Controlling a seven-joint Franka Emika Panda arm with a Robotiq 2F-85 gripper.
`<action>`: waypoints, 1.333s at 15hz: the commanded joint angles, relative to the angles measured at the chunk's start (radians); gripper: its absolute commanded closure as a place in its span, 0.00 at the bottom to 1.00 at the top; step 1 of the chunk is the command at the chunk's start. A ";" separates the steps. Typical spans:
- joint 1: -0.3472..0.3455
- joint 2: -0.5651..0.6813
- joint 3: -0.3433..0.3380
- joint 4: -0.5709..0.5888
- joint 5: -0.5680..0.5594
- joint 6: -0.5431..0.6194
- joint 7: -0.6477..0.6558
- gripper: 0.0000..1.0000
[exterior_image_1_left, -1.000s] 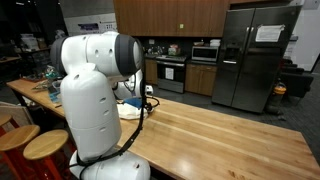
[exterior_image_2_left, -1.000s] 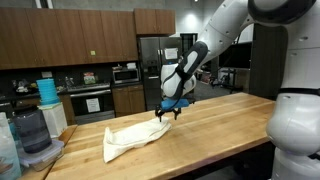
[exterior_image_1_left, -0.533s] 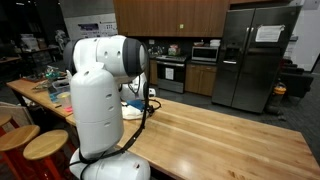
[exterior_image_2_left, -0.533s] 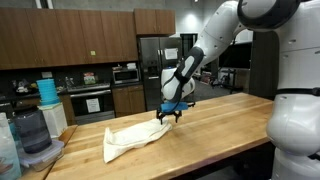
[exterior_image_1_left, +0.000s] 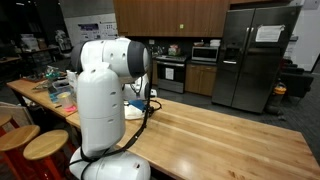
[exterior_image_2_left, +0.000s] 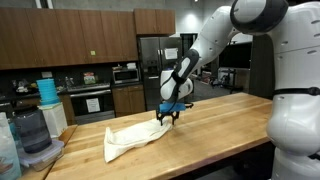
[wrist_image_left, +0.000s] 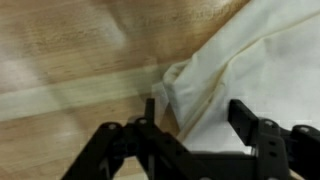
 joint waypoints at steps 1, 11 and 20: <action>0.007 0.025 -0.006 0.021 0.079 0.023 -0.063 0.56; -0.022 -0.039 0.008 -0.038 0.373 0.204 -0.255 0.96; 0.046 -0.132 0.016 -0.052 0.223 0.157 -0.167 0.85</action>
